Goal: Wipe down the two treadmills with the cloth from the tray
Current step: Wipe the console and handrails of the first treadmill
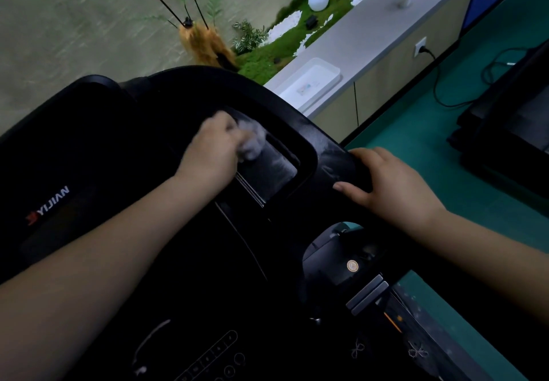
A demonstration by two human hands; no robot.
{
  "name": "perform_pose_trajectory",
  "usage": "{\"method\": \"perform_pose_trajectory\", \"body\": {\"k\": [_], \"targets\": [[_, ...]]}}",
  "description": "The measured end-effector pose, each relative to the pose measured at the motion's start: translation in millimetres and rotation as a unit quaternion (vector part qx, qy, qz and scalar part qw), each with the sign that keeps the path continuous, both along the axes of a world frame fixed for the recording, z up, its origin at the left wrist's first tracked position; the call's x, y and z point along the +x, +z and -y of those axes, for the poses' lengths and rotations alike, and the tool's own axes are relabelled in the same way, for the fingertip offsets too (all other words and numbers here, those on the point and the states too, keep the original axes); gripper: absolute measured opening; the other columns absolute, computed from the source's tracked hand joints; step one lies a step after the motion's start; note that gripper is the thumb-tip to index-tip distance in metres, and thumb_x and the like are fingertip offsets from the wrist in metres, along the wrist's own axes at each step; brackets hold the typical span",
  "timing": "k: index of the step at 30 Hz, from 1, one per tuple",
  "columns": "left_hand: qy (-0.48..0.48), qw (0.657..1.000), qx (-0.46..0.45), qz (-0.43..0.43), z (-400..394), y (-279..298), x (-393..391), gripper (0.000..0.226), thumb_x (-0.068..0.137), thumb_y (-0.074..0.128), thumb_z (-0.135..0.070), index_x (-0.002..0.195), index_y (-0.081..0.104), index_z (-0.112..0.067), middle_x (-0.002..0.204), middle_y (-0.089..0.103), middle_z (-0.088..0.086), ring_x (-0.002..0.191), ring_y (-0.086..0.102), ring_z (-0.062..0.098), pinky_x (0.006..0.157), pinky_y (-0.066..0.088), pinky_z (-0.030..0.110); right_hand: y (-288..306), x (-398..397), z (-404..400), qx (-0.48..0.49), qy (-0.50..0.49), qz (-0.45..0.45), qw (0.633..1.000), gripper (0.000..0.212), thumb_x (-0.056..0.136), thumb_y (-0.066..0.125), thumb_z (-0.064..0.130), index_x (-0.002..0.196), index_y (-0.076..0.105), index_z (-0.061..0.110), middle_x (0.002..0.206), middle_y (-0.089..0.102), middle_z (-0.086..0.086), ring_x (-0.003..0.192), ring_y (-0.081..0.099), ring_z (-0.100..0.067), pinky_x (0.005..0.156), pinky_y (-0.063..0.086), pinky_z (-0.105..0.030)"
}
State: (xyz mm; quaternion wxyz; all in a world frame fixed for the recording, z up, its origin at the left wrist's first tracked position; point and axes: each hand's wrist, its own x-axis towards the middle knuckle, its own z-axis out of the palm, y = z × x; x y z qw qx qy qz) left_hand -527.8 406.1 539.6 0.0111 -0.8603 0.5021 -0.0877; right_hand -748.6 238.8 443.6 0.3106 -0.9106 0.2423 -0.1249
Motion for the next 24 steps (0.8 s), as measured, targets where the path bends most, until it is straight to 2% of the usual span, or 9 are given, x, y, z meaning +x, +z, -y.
{"method": "perform_pose_trajectory", "body": {"k": [3,5,7,11,15,16,18,20,24], "targets": [[0.106,0.98,-0.171,0.01,2.1,2.6,15.4,0.038,0.085,0.051,-0.015,0.123,0.058,-0.014,0.115,0.045,0.018,0.102,0.048,0.035,0.091,0.045,0.04,0.5,-0.1,0.3,-0.005,0.001,0.001,1.0,0.068,0.08,0.054,0.065,0.132,0.047,0.023,0.115,0.055,-0.002,0.106,0.056,-0.024,0.084,0.046,-0.033],[0.205,0.963,-0.175,0.029,10.7,-7.2,19.8,0.04,0.09,0.054,-0.014,0.129,0.05,-0.011,0.125,0.041,0.019,0.11,0.042,0.036,0.096,0.038,0.039,0.6,0.4,0.6,-0.005,0.001,0.0,1.0,0.067,0.08,0.054,0.065,0.132,0.047,0.023,0.115,0.055,-0.002,0.106,0.056,-0.024,0.083,0.046,-0.032],[0.24,0.958,-0.141,0.065,24.6,-21.9,15.1,0.038,0.091,0.052,-0.012,0.129,0.049,-0.007,0.128,0.042,0.022,0.109,0.042,0.041,0.089,0.04,0.044,0.9,0.8,0.5,-0.004,0.001,-0.001,1.0,0.068,0.079,0.053,0.066,0.131,0.047,0.023,0.116,0.056,-0.002,0.106,0.056,-0.024,0.082,0.046,-0.032],[0.189,0.975,-0.108,0.034,41.8,-45.1,-21.4,0.035,0.087,0.05,-0.004,0.122,0.051,-0.006,0.129,0.043,0.019,0.106,0.042,0.04,0.079,0.041,0.045,1.3,0.4,0.3,-0.006,-0.001,-0.001,1.0,0.068,0.079,0.054,0.065,0.131,0.048,0.023,0.117,0.056,-0.003,0.107,0.056,-0.024,0.083,0.046,-0.032],[0.012,0.998,-0.018,-0.065,21.8,-67.1,-51.4,0.031,0.083,0.055,-0.003,0.113,0.057,-0.008,0.119,0.046,0.014,0.1,0.046,0.034,0.084,0.043,0.045,2.4,0.0,-0.5,-0.006,-0.002,-0.002,1.0,0.069,0.078,0.053,0.066,0.131,0.048,0.022,0.118,0.056,-0.004,0.107,0.057,-0.026,0.084,0.047,-0.033],[-0.008,0.996,-0.022,-0.092,17.2,-64.4,-51.7,0.03,0.08,0.057,-0.004,0.11,0.059,-0.007,0.11,0.05,0.011,0.095,0.05,0.031,0.082,0.046,0.043,2.3,0.3,-0.6,-0.007,-0.002,-0.003,1.0,0.069,0.078,0.053,0.066,0.131,0.048,0.022,0.118,0.056,-0.004,0.107,0.057,-0.026,0.084,0.047,-0.034],[0.03,0.978,-0.13,-0.158,12.0,-48.7,-46.8,0.031,0.076,0.054,-0.01,0.105,0.063,-0.003,0.101,0.054,0.006,0.087,0.057,0.022,0.079,0.046,0.031,1.9,0.4,-0.6,-0.009,-0.003,-0.002,1.0,0.07,0.077,0.052,0.067,0.131,0.048,0.022,0.118,0.056,-0.004,0.107,0.057,-0.026,0.084,0.047,-0.034],[0.085,0.971,-0.208,-0.082,7.5,-22.3,-34.9,0.034,0.073,0.054,-0.007,0.106,0.063,-0.002,0.107,0.052,0.017,0.091,0.054,0.029,0.084,0.038,0.023,1.6,0.2,-0.5,-0.007,-0.003,-0.003,1.0,0.07,0.078,0.052,0.067,0.132,0.047,0.022,0.119,0.056,-0.003,0.107,0.057,-0.025,0.084,0.046,-0.032],[0.251,0.932,-0.243,0.098,-19.4,25.6,16.6,0.045,0.083,0.051,-0.005,0.128,0.051,-0.01,0.131,0.04,0.022,0.115,0.04,0.04,0.099,0.033,0.038,0.2,0.4,0.2,-0.009,0.0,-0.006,1.0,0.069,0.078,0.052,0.067,0.131,0.047,0.023,0.118,0.056,-0.003,0.106,0.057,-0.025,0.083,0.046,-0.032]]}}
